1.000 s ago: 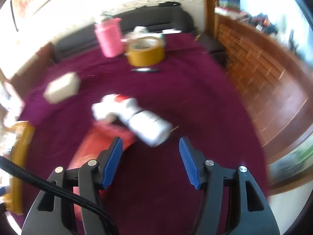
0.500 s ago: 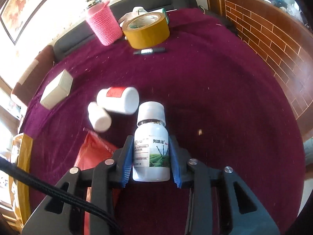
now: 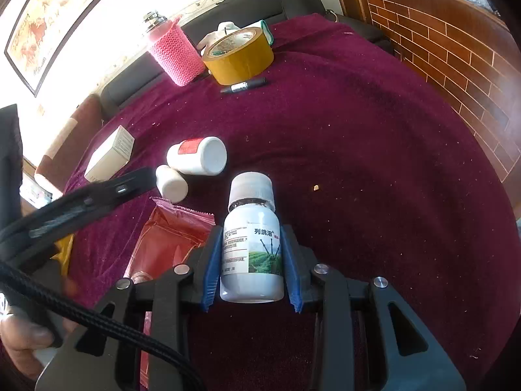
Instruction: Organize objects
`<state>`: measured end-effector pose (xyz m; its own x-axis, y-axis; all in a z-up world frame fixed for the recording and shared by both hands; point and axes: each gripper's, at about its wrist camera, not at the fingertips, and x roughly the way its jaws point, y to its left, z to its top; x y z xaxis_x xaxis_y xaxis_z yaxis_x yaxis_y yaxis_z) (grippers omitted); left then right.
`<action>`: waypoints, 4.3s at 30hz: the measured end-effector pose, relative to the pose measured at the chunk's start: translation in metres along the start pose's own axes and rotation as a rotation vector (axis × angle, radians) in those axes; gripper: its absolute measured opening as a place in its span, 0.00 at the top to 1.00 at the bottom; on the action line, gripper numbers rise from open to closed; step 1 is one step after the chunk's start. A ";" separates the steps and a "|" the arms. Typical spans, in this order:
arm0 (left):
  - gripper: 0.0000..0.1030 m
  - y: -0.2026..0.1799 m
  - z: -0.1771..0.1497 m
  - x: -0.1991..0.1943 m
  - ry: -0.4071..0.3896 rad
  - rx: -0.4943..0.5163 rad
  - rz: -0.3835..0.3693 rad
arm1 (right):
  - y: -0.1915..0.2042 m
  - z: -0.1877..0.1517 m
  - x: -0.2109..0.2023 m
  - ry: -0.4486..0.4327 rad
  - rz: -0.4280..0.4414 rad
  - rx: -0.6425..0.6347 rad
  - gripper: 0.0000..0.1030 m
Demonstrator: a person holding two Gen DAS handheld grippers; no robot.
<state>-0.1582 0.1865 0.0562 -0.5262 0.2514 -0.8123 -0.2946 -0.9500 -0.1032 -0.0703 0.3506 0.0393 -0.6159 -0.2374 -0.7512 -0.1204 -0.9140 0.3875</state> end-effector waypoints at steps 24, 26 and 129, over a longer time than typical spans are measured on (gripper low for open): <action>0.79 0.066 -0.025 -0.055 -0.061 -0.063 -0.050 | -0.009 0.003 0.001 -0.006 0.054 0.046 0.69; 0.79 0.077 -0.036 -0.080 -0.084 -0.062 -0.057 | -0.009 0.003 0.000 -0.012 0.054 0.048 0.70; 0.52 0.303 -0.252 -0.284 -0.247 -0.242 0.416 | 0.389 -0.200 -0.042 0.016 0.074 -0.634 0.59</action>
<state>0.1028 -0.2196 0.1105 -0.7400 -0.1465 -0.6565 0.1553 -0.9868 0.0452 0.0640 -0.0611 0.1148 -0.5930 -0.3076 -0.7441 0.4090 -0.9111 0.0507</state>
